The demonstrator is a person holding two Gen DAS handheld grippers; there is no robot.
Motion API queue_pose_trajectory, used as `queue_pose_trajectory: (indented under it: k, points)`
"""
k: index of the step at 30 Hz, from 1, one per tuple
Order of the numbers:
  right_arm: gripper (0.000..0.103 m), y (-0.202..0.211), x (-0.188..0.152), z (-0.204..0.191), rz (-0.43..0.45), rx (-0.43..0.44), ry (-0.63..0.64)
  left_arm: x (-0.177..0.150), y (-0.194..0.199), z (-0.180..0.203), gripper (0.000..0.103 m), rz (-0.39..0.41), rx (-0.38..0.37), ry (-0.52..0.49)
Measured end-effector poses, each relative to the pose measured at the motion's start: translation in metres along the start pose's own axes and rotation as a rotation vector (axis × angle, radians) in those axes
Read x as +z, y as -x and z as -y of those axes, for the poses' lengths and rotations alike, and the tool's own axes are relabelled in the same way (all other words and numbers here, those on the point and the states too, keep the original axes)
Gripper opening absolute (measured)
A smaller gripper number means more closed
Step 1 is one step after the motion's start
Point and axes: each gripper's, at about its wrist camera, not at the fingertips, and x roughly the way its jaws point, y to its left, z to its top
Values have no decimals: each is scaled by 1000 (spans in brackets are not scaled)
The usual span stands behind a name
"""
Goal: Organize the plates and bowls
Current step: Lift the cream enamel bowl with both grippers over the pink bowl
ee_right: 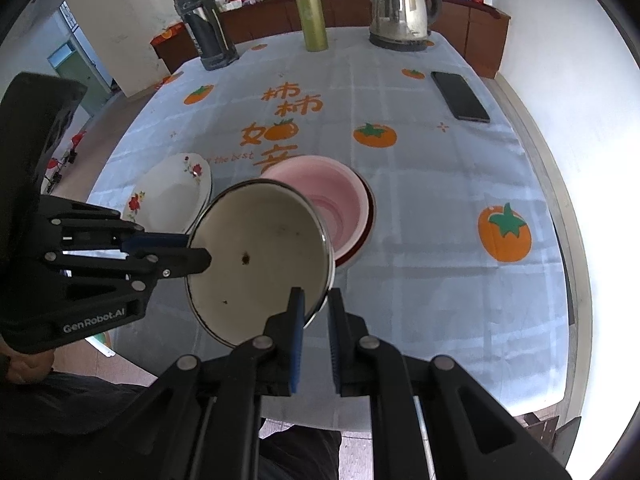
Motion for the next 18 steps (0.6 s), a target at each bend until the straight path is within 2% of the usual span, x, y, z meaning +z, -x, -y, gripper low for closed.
queue_pose_trajectory:
  k: [18]
  points:
    - [11,-3,15,-11,21,27,41,4,5,-15,14,13,24,63]
